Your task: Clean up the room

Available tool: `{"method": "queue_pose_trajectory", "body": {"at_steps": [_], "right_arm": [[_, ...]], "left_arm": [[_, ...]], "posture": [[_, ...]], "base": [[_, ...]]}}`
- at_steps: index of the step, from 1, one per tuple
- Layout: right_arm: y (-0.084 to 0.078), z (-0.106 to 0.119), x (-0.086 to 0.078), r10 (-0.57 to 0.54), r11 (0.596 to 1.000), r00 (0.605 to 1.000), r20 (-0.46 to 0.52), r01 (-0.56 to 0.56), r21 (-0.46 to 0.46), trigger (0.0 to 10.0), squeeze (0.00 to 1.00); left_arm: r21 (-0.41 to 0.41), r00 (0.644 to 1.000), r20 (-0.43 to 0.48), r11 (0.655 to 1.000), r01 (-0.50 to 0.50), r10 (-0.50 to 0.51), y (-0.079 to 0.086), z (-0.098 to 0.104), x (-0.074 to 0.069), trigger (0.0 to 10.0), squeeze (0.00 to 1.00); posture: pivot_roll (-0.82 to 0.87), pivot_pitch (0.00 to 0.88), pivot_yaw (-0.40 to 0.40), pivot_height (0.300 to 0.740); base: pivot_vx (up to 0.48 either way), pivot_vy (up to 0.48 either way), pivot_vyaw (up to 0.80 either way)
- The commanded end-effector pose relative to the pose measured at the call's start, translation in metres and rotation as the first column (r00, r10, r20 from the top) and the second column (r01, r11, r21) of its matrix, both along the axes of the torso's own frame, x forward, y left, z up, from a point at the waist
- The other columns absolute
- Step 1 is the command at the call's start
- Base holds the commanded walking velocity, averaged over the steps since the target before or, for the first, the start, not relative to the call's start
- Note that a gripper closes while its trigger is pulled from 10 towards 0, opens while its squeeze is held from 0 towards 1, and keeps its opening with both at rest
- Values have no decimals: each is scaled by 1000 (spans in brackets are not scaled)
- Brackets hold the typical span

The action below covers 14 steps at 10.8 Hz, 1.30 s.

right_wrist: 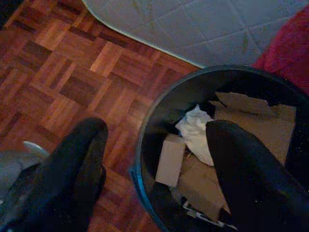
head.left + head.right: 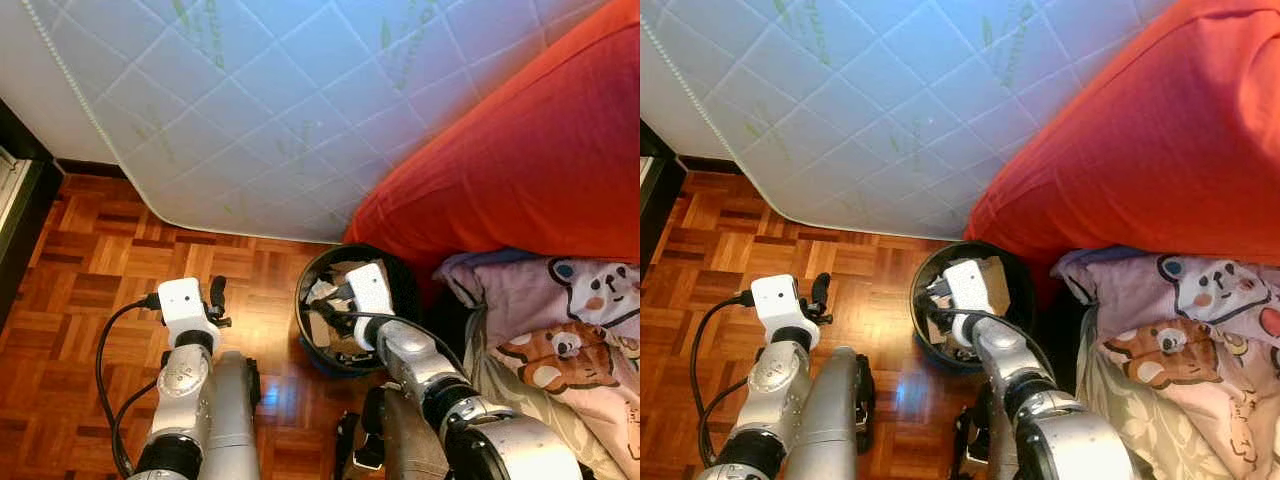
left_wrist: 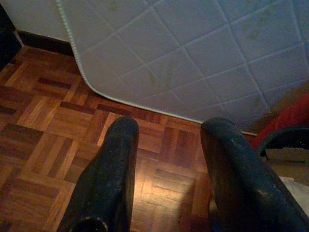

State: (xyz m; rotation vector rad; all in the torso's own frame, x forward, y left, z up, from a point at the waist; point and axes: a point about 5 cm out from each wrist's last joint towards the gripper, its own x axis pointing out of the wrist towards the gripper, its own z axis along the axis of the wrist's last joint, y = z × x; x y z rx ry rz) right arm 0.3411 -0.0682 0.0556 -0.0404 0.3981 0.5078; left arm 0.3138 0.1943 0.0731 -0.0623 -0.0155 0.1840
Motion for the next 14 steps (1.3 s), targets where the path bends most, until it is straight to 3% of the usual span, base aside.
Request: {"method": "queue_pose_trajectory", "body": {"at_steps": [1, 2, 4, 5, 6, 8, 10, 11, 12, 13, 14], "right_arm": [[-13, -12, -6, -77, 997, 996, -41, 78, 4, 10000, 0], [-24, -15, -7, -136, 990, 990, -43, 137, 32, 10000, 0], [-67, -40, -24, -297, 954, 949, -107, 299, 6, 10000, 0], [-88, -51, -34, -385, 922, 912, -141, 387, -15, 10000, 0], [-116, -59, -45, -512, 854, 843, -167, 520, 2, 10000, 0], [-137, -60, -51, -603, 786, 780, -165, 617, 44, 10000, 0], [-138, -72, -65, -635, 758, 744, -209, 652, 20, 10000, 0], [-139, -84, -78, -661, 730, 704, -259, 683, -8, 10000, 0], [-140, -89, -84, -669, 724, 689, -280, 689, -33, 10000, 0], [-146, -102, -102, -693, 697, 641, -331, 713, -79, 10000, 0], [-148, -109, -114, -691, 703, 633, -350, 701, -121, 10000, 0]], "left_arm": [[16, 995, -97, 1000, 9, -8, 4, -24, -15, 10000, 0], [51, 988, -151, 998, 23, -15, 10, -37, -24, 10000, 0], [79, 949, -314, 997, 1, 24, 33, -72, -56, 10000, 0], [85, 931, -362, 996, -9, 40, 40, -81, -64, 10000, 0], [90, 912, -408, 996, -12, 48, 45, -89, -73, 10000, 0], [108, 894, -447, 994, 9, 41, 48, -94, -75, 10000, 0], [100, 861, -507, 995, 25, 29, 46, -101, -76, 10000, 0], [82, 801, -598, 996, 34, 22, 41, -115, -88, 10000, 0], [68, 768, -640, 997, 36, 15, 37, -122, -93, 10000, 0], [39, 710, -705, 998, 49, -7, 30, -133, -104, 10000, 0], [36, 689, -725, 996, 77, -27, 25, -135, -104, 10000, 0]], "posture": [[329, 387, -148, 629], [316, 368, -147, 629], [286, 301, -121, 669], [280, 264, -106, 689], [278, 235, -94, 709], [265, 187, -67, 740], [250, 115, -50, 740], [222, 69, -47, 740], [191, 30, -41, 740], [171, 0, -34, 740], [163, 0, -36, 740]], "base": [[0, 0, 0], [0, 0, 0], [0, 0, 0], [0, 0, 0], [0, 0, 0], [0, 0, 0], [0, 0, 0], [0, 0, 0], [0, 0, 0], [0, 0, 0], [0, 0, 0]]}}
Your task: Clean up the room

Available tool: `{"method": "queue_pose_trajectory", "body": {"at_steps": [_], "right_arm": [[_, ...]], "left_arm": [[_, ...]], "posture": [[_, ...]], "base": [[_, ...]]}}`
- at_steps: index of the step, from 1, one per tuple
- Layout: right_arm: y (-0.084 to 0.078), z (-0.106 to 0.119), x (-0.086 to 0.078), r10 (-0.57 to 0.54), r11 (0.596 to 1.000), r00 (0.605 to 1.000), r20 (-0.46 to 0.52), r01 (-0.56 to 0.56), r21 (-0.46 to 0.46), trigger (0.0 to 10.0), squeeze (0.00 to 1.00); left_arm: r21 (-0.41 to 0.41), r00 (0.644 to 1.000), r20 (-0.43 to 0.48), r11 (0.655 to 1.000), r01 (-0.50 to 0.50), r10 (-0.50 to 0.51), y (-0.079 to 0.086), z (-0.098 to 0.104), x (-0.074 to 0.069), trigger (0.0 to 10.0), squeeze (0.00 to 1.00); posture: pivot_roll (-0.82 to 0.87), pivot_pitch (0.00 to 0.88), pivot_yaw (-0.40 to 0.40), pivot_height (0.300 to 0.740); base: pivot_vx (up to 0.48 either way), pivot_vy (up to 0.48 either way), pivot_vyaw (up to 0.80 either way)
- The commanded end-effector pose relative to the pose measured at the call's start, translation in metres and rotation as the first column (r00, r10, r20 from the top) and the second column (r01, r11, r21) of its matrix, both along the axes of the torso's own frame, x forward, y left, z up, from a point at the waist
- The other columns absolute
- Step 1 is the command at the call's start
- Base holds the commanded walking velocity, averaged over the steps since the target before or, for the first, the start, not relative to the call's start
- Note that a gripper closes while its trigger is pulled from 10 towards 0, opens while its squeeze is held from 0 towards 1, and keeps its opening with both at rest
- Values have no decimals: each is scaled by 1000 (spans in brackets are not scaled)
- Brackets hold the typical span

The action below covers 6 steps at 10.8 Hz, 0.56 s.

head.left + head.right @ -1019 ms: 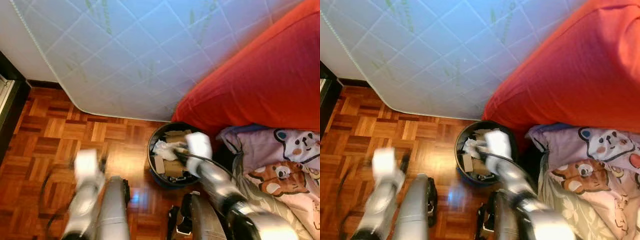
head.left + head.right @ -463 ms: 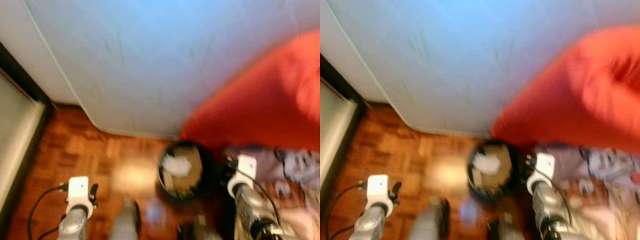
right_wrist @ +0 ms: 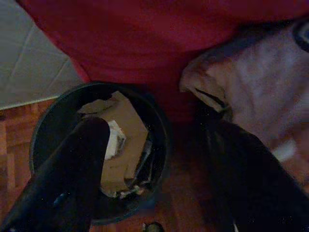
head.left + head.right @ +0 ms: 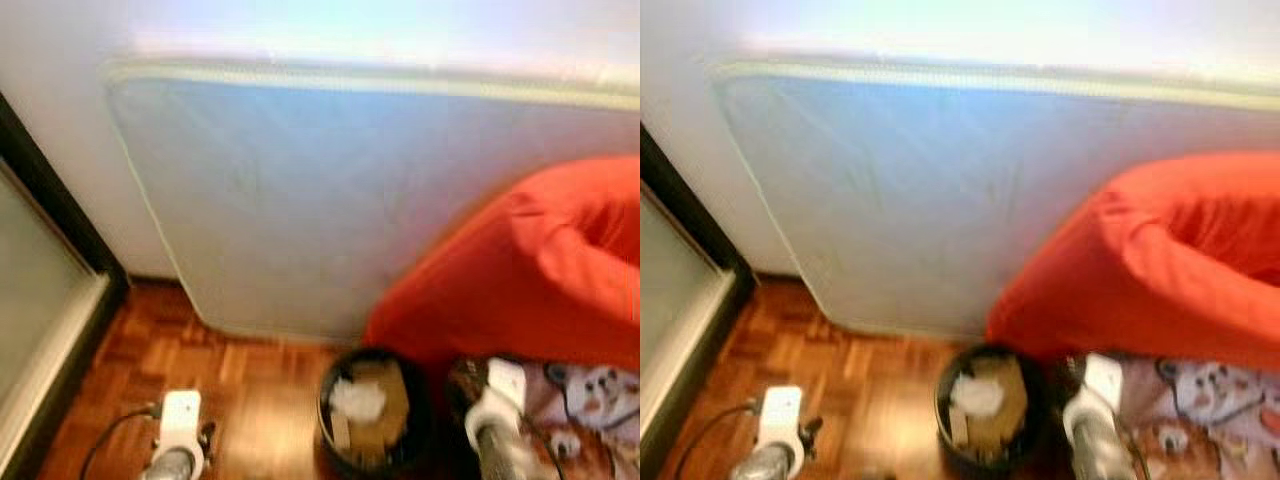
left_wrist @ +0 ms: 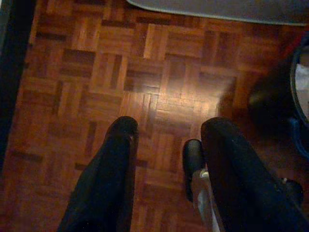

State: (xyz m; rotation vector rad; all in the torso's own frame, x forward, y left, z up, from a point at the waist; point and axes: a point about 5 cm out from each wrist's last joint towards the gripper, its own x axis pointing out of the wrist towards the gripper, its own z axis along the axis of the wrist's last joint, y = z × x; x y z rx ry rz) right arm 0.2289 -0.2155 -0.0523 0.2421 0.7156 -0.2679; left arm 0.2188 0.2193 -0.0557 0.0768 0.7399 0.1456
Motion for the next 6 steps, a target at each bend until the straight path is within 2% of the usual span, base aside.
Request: {"method": "queue_pose_trajectory", "body": {"at_steps": [1, 4, 5, 6], "right_arm": [[-5, -4, -7, -17, 1000, 1000, -26, 17, -4, 10000, 0], [-25, -15, -38, -120, 993, 990, -74, 118, -29, 10000, 0], [-23, -19, -44, -110, 994, 989, -99, 108, -30, 10000, 0], [-14, -23, -47, -46, 999, 992, -118, 43, -29, 10000, 0]], "left_arm": [[-2, 999, -47, 1000, 11, -11, -2, -6, -7, 10000, 0], [-6, 999, -43, 1000, 22, -23, -9, -2, 2, 10000, 0], [-6, 999, -42, 1000, 26, -26, -10, -2, 3, 10000, 0], [-8, 999, -29, 1000, 27, -27, -13, -1, 6, 10000, 0]], "posture": [[152, 0, -40, 740], [82, 0, -14, 740], [84, 0, -21, 740], [89, 0, -29, 740]], "base": [[0, 0, 0], [0, 0, 0], [0, 0, 0], [0, 0, 0]]}}
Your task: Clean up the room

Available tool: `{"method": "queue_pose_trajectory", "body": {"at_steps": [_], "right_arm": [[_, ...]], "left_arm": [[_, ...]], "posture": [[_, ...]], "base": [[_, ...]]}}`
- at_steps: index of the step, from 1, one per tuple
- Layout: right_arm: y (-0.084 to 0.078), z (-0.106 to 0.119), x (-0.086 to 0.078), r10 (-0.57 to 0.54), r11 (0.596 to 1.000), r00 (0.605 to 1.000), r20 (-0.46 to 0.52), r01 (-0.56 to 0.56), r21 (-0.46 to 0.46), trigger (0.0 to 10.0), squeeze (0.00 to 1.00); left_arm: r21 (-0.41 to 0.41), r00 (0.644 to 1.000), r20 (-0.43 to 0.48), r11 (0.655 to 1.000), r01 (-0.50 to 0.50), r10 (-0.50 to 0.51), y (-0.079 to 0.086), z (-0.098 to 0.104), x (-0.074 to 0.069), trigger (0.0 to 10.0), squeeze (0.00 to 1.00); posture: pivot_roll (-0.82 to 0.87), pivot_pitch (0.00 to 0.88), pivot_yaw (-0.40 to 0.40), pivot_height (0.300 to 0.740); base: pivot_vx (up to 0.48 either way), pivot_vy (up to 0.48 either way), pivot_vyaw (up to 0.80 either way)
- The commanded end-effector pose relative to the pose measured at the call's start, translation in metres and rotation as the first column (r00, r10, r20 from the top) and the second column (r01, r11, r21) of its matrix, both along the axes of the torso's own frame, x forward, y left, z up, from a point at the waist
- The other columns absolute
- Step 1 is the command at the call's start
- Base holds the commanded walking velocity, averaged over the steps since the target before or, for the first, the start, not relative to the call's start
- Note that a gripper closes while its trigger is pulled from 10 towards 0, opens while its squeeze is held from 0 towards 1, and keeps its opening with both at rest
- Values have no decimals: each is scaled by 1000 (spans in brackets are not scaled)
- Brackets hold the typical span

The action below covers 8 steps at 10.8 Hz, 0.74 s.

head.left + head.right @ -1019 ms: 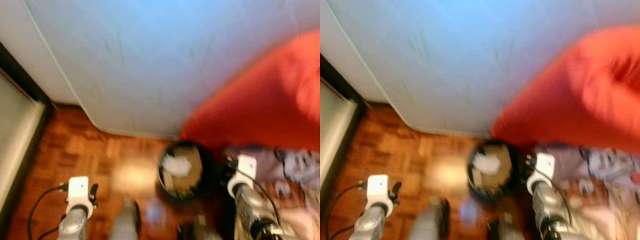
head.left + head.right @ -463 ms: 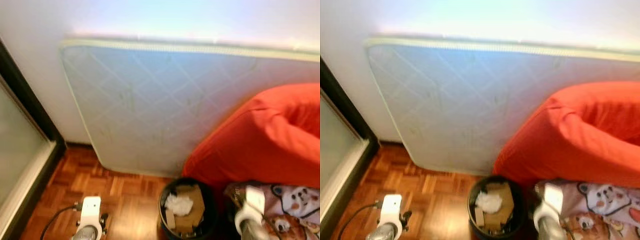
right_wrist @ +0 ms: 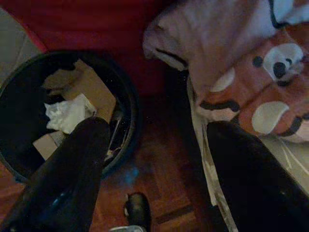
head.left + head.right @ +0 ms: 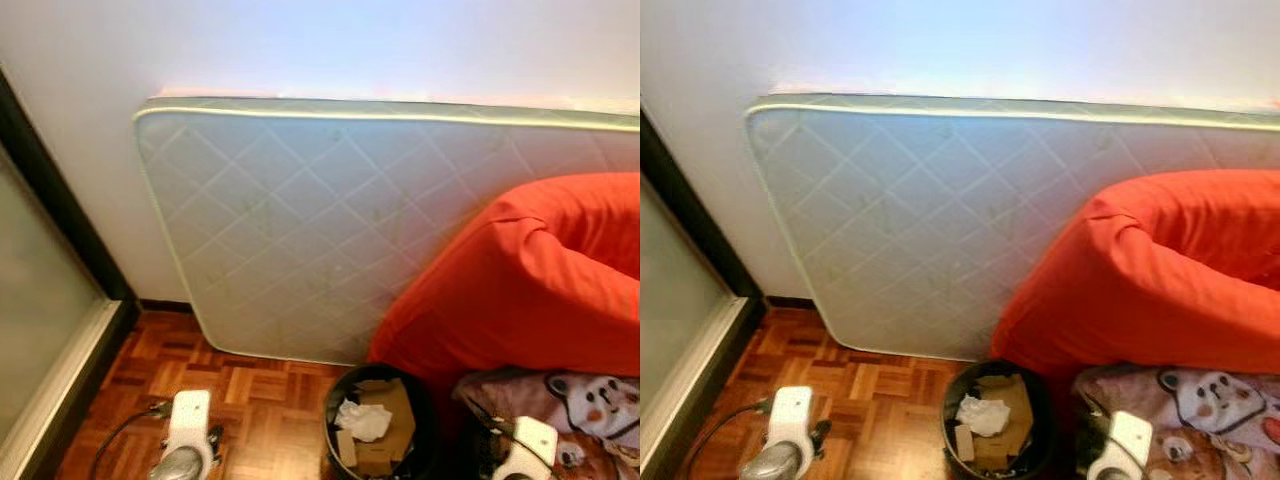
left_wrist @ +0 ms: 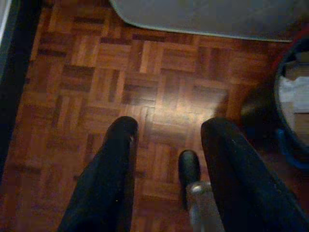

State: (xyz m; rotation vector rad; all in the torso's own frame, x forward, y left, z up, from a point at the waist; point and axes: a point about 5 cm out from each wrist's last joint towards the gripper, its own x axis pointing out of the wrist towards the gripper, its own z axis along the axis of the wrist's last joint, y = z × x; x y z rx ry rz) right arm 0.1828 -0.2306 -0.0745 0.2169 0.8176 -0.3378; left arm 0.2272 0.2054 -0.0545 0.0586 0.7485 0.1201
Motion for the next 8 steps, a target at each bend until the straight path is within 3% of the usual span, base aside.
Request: {"method": "queue_pose_trajectory", "body": {"at_steps": [1, 4, 5, 6, 8], "right_arm": [[13, -1, 4, 131, 991, 991, -4, -131, -6, 10000, 0], [35, 5, 15, 420, 906, 906, 53, -414, -89, 10000, 0], [30, 5, 12, 410, 910, 910, 63, -404, -94, 10000, 0], [16, 1, 0, 315, 946, 948, 42, -311, -89, 10000, 0], [-2, -10, -29, 179, 979, 981, -72, -185, -85, 10000, 0]], "left_arm": [[21, 1000, -21, 1000, 11, -11, 1, -2, -3, 10000, 0], [21, 999, -41, 1000, 21, -20, -1, -9, -14, 10000, 0], [22, 999, -47, 1000, 17, -16, 0, -11, -19, 10000, 0], [24, 998, -59, 1000, 3, -2, 4, -14, -25, 10000, 0], [27, 997, -79, 1000, -8, 10, 8, -17, -32, 10000, 0]], "posture": [[80, 0, -27, 740], [75, 0, -29, 740], [79, 0, -36, 740], [88, 0, -40, 740], [106, 0, -39, 740]], "base": [[0, 0, 0], [0, 0, 0], [0, 0, 0], [0, 0, 0], [0, 0, 0]]}}
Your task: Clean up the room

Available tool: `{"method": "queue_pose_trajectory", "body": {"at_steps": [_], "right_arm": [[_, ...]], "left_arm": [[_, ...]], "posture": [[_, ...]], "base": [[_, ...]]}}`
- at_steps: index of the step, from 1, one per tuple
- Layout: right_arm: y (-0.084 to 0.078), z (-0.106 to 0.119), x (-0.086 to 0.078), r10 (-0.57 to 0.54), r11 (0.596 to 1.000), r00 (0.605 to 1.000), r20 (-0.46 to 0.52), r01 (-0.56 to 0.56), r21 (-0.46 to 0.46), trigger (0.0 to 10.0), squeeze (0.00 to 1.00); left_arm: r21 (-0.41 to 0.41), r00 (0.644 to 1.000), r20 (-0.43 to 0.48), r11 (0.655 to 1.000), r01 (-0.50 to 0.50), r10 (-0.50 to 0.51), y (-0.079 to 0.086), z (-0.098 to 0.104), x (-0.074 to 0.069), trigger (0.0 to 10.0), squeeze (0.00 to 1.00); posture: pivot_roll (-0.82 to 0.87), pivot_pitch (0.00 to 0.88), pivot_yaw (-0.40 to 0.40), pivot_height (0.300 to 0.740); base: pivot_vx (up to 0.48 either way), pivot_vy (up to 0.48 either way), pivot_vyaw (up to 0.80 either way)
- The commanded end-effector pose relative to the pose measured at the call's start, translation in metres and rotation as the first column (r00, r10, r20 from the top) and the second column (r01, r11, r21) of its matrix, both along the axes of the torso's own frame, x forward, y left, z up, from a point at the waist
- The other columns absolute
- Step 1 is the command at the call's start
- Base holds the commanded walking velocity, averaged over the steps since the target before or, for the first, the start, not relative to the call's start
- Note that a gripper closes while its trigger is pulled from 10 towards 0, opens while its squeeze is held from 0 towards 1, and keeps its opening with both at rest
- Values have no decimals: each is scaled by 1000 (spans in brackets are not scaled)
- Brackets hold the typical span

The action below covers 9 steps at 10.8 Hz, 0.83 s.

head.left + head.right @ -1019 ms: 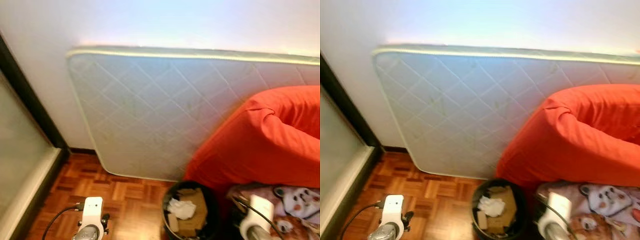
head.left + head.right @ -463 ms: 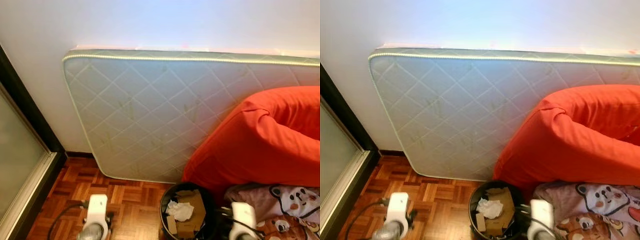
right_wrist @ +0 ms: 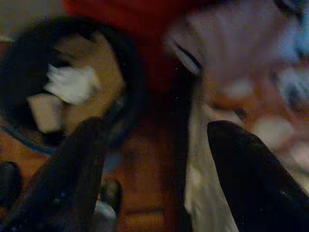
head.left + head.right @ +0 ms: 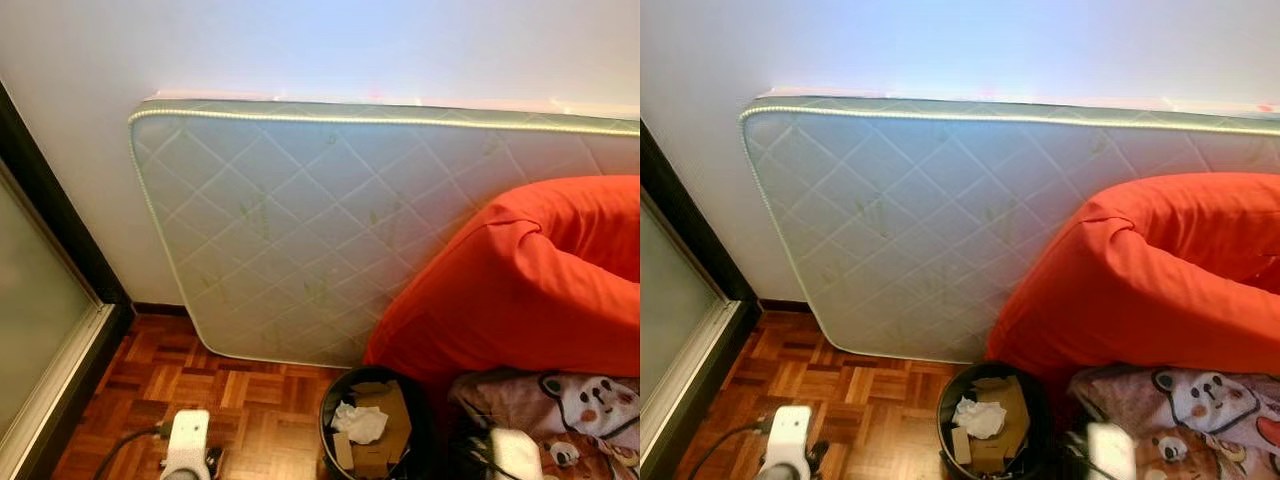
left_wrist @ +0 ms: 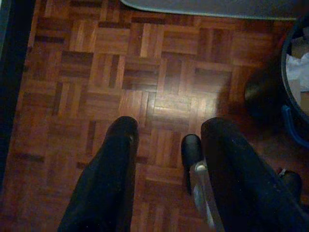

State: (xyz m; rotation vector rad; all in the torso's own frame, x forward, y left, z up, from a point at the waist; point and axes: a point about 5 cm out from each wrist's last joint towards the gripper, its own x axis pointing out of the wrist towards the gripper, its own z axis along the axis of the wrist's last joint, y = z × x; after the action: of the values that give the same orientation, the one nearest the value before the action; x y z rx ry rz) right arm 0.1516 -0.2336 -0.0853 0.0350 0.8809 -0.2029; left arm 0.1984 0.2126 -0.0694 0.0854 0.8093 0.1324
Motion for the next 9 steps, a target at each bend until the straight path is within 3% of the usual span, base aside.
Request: {"method": "queue_pose_trajectory", "body": {"at_steps": [1, 2, 3, 5, 9], "right_arm": [[4, -1, 2, -4, 1000, 1000, -6, 4, 20, 10000, 0], [8, 1, 8, 1, 999, 1000, 14, -1, 38, 10000, 0], [17, 6, 24, 34, 997, 998, 52, -37, 60, 10000, 0], [27, 10, 37, 54, 996, 996, 67, -59, 70, 10000, 0], [32, 1, 22, 90, 994, 996, 0, -89, 64, 10000, 0]], "left_arm": [[-1, 1000, -26, 1000, -10, 10, 2, -3, -6, 10000, 0], [-3, 1000, -30, 1000, -8, 8, 3, -4, -7, 10000, 0], [-8, 999, -43, 1000, 9, -10, 0, -5, -8, 10000, 0], [-9, 999, -50, 1000, 15, -16, 0, -6, -10, 10000, 0], [-8, 997, -70, 1000, 11, -11, 1, -8, -14, 10000, 0]], "posture": [[99, 0, -36, 740], [89, 0, -32, 740], [85, 0, -28, 740], [94, 0, -30, 740], [111, 0, -40, 740]], "base": [[0, 0, 0], [0, 0, 0], [0, 0, 0], [0, 0, 0], [0, 0, 0]]}}
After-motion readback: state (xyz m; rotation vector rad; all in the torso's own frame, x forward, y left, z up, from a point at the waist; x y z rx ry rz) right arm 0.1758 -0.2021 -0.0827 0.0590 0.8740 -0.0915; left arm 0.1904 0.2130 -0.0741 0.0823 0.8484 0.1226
